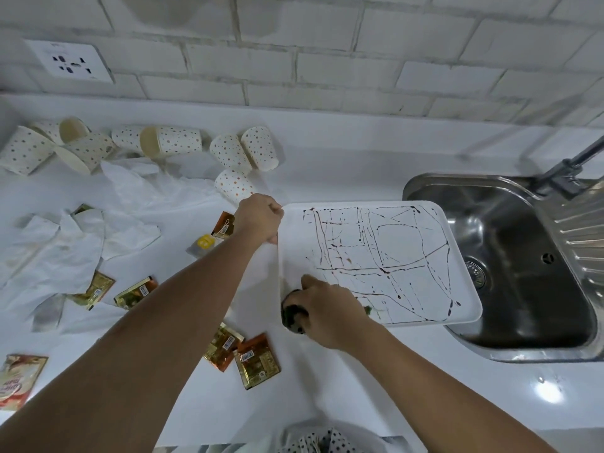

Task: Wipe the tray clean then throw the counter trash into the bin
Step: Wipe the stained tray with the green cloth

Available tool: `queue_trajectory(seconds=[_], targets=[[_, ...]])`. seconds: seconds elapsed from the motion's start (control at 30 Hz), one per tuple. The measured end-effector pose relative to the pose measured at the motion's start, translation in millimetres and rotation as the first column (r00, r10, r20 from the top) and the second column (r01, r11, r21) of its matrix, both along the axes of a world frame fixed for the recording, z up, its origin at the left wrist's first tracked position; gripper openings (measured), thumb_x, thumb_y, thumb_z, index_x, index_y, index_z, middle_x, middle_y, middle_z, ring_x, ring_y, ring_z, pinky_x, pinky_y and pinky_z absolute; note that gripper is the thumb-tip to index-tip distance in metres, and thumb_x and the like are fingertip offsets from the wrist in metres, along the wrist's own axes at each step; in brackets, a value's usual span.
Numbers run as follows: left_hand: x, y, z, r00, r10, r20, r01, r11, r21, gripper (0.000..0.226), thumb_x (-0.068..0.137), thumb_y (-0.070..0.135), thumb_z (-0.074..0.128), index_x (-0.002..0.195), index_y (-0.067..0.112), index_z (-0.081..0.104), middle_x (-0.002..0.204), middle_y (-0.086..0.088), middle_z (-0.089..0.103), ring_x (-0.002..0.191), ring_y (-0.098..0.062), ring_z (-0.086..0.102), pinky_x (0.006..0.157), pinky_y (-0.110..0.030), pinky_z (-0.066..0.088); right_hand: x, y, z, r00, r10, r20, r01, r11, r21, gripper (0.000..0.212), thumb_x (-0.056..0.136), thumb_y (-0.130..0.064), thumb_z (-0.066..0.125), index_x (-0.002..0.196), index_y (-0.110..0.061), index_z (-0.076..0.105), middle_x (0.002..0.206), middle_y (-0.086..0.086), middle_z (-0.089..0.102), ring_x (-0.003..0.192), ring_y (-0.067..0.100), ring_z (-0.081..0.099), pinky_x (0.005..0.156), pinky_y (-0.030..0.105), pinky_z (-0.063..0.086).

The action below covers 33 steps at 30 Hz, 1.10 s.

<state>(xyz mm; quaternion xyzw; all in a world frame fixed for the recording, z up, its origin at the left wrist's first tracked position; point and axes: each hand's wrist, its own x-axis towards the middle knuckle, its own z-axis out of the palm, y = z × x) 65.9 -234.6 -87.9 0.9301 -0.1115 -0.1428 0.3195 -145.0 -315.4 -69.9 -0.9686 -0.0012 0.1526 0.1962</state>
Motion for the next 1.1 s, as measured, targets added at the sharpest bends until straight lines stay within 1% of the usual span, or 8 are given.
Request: queue_trajectory(seconds=[0.1, 0.27, 0.53, 0.63, 0.73, 0.8, 0.97, 1.1], targets=[[-6.6, 5.6, -1.2, 1.0, 0.003, -0.009, -0.003, 0.999, -0.039, 0.023, 0.098, 0.033, 0.065, 0.114, 0.02, 0.076, 0.115, -0.001, 0.074, 0.088, -0.017, 0.072, 0.08, -0.027, 0.055, 10.5, -2.5, 5.6, 1.0, -0.029, -0.003, 0.029, 0.998, 0.05, 0.028, 0.091, -0.028, 0.058, 0.115, -0.037, 0.069, 0.095, -0.006, 0.05, 0.077, 0.024, 0.062, 0.065, 0.031, 0.052], [-37.6, 27.5, -11.6, 0.999, 0.006, -0.052, -0.006, 1.0, 0.007, 0.056, 0.084, 0.056, 0.073, 0.127, 0.021, 0.062, 0.095, -0.007, 0.075, 0.082, -0.022, 0.074, 0.083, -0.041, 0.061, 25.9, -11.9, 6.2, 0.971, -0.206, 0.122, 0.191, 0.974, 0.124, 0.025, 0.092, -0.028, 0.059, 0.108, -0.042, 0.071, 0.091, -0.006, 0.052, 0.075, 0.021, 0.061, 0.066, 0.034, 0.056], [-62.8, 34.0, -9.8, 0.999, -0.01, -0.043, 0.008, 0.999, -0.045, 0.043, 0.086, 0.022, 0.077, 0.127, 0.014, 0.066, 0.13, -0.005, 0.067, 0.106, -0.025, 0.067, 0.093, -0.039, 0.056, 15.6, 15.4, -1.6, 0.985, -0.171, -0.012, 0.172, 0.985, 0.012, 0.03, 0.097, -0.035, 0.049, 0.124, -0.029, 0.063, 0.098, 0.0, 0.047, 0.083, 0.028, 0.06, 0.073, 0.039, 0.055], [-63.1, 31.6, -5.2, 0.997, 0.014, -0.077, -0.017, 0.999, -0.042, 0.04, 0.087, 0.018, 0.076, 0.126, 0.014, 0.065, 0.124, -0.006, 0.068, 0.089, -0.025, 0.073, 0.079, -0.041, 0.063, -6.3, 15.6, 3.3, 0.991, -0.084, -0.106, 0.086, 0.996, 0.017, 0.026, 0.099, -0.038, 0.047, 0.117, -0.033, 0.066, 0.099, -0.002, 0.048, 0.082, 0.026, 0.06, 0.077, 0.038, 0.056], [-66.3, 31.0, -6.2, 0.992, 0.055, -0.11, -0.063, 0.996, -0.069, 0.033, 0.091, 0.015, 0.073, 0.122, 0.018, 0.063, 0.117, -0.004, 0.065, 0.055, -0.017, 0.07, 0.044, -0.022, 0.055, -19.3, 14.3, 8.7, 0.989, -0.021, -0.149, 0.024, 1.0, 0.017, 0.029, 0.101, -0.037, 0.044, 0.119, -0.04, 0.067, 0.099, -0.005, 0.046, 0.08, 0.023, 0.057, 0.077, 0.035, 0.053], [-69.4, 31.4, -7.3, 0.996, 0.059, -0.072, -0.063, 0.996, -0.056, 0.031, 0.092, 0.017, 0.071, 0.122, 0.02, 0.063, 0.12, -0.002, 0.064, 0.062, -0.013, 0.066, 0.04, -0.015, 0.045, -23.9, 9.2, 11.5, 0.983, 0.015, -0.184, -0.021, 0.999, -0.027, 0.032, 0.101, -0.033, 0.041, 0.122, -0.041, 0.064, 0.1, -0.005, 0.043, 0.081, 0.025, 0.059, 0.078, 0.037, 0.053], [-74.9, 32.4, -10.5, 0.991, 0.097, -0.091, -0.106, 0.989, -0.103, 0.03, 0.09, 0.019, 0.069, 0.119, 0.022, 0.065, 0.116, -0.003, 0.069, 0.08, -0.025, 0.071, 0.059, -0.032, 0.062, -45.6, -23.4, 15.3, 0.976, -0.024, -0.216, -0.007, 0.99, -0.14, 0.034, 0.095, -0.027, 0.045, 0.12, -0.047, 0.059, 0.101, -0.004, 0.045, 0.077, 0.029, 0.062, 0.068, 0.036, 0.051], [-78.1, 30.7, -12.0, 0.997, 0.067, 0.041, -0.068, 0.997, 0.021, 0.034, 0.094, 0.022, 0.065, 0.128, 0.017, 0.065, 0.125, -0.006, 0.071, 0.108, -0.029, 0.066, 0.088, -0.033, 0.048, -43.5, -2.9, 12.1, 0.989, -0.016, -0.146, -0.011, 0.984, -0.18, 0.032, 0.096, -0.02, 0.046, 0.122, -0.033, 0.057, 0.108, 0.002, 0.044, 0.069, 0.03, 0.059, 0.061, 0.035, 0.047]])
